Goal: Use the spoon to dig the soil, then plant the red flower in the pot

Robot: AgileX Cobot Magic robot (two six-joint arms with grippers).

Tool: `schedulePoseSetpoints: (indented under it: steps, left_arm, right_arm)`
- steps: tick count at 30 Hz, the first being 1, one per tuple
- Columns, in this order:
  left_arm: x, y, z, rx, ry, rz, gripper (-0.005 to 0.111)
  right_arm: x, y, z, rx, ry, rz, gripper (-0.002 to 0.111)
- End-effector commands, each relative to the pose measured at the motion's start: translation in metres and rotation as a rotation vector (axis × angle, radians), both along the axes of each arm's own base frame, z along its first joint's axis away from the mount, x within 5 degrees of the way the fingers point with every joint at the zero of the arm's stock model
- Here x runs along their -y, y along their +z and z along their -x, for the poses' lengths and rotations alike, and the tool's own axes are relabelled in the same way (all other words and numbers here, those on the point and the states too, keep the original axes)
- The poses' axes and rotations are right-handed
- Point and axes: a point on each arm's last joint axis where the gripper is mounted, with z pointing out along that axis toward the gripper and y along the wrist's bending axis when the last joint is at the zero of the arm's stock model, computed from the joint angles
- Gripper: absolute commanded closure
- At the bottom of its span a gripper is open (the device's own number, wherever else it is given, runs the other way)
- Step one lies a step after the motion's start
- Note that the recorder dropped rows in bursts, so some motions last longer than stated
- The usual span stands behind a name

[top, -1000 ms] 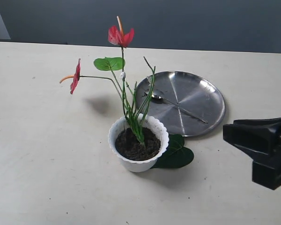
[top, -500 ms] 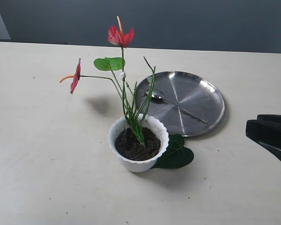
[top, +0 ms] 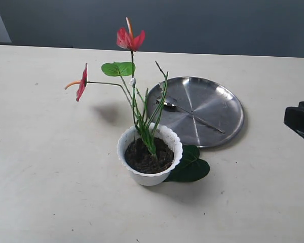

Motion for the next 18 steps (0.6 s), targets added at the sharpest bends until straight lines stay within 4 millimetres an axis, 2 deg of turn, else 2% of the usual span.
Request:
schedulePoseSetpoints:
  steps: [1,4,7,15,18]
  left_arm:
    - [0.001,0.002,0.001,0.012,-0.012,0.019,0.106]
    - [0.001,0.002,0.001,0.012,-0.012,0.019,0.106]
    - [0.001,0.002,0.001,0.012,-0.012,0.019,0.106]
    - [0.001,0.002,0.001,0.011,-0.011,0.018,0.106]
    - [0.001,0.002,0.001,0.011,-0.011,0.018,0.106]
  right_arm:
    - [0.011,-0.019,0.014,0.054,0.017,-0.06,0.084]
    - [0.018,-0.041,0.026,0.091,0.048,-0.118,0.084]
    - [0.024,-0.051,0.031,0.141,0.021,-0.133,0.084]
    - [0.043,-0.057,0.026,0.166,-0.279,-0.072,0.084]
    - [0.048,-0.065,0.024,0.178,-0.373,-0.062,0.084]
